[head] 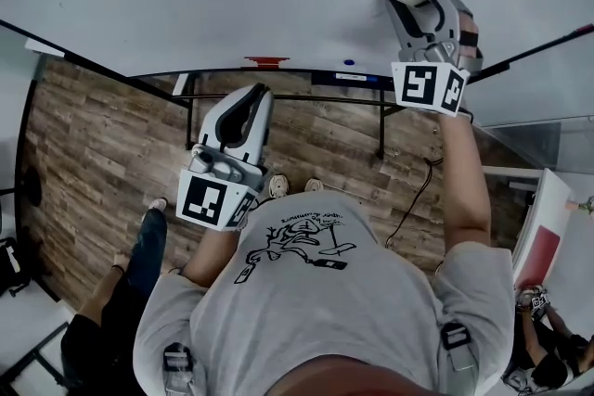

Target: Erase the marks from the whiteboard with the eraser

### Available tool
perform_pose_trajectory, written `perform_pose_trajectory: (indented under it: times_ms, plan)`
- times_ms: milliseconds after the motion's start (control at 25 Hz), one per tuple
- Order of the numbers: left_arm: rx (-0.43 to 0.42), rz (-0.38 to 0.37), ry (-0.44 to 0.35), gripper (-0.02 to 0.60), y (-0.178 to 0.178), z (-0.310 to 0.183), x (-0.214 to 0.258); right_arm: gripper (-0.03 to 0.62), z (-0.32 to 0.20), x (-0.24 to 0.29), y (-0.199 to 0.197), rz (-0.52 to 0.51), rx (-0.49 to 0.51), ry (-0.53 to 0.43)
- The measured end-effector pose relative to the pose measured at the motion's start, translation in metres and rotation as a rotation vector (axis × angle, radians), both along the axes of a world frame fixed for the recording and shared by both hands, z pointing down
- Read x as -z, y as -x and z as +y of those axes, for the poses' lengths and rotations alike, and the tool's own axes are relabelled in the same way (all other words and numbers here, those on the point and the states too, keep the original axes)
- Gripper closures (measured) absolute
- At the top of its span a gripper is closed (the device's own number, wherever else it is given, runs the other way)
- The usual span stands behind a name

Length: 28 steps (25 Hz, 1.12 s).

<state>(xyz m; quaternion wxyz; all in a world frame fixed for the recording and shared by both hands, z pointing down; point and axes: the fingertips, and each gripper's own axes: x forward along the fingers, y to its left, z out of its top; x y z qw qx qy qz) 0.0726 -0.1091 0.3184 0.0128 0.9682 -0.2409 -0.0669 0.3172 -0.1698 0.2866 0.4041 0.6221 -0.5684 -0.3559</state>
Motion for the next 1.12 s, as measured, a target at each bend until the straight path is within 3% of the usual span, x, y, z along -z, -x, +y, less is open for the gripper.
perform_pose_trajectory:
  times_ms: [560, 880, 1120]
  plan:
    - [0.018, -0.026, 0.017, 0.540, 0.007, 0.000, -0.009, 0.333, -0.006, -0.091, 0.012, 0.081, 0.049, 0.090]
    - [0.026, -0.033, 0.023, 0.540, 0.011, 0.000, -0.012, 0.333, -0.007, -0.112, 0.014, 0.097, 0.067, 0.057]
    - [0.028, -0.029, 0.021, 0.540, 0.012, 0.002, -0.012, 0.333, -0.008, -0.160, 0.018, 0.109, 0.105, 0.148]
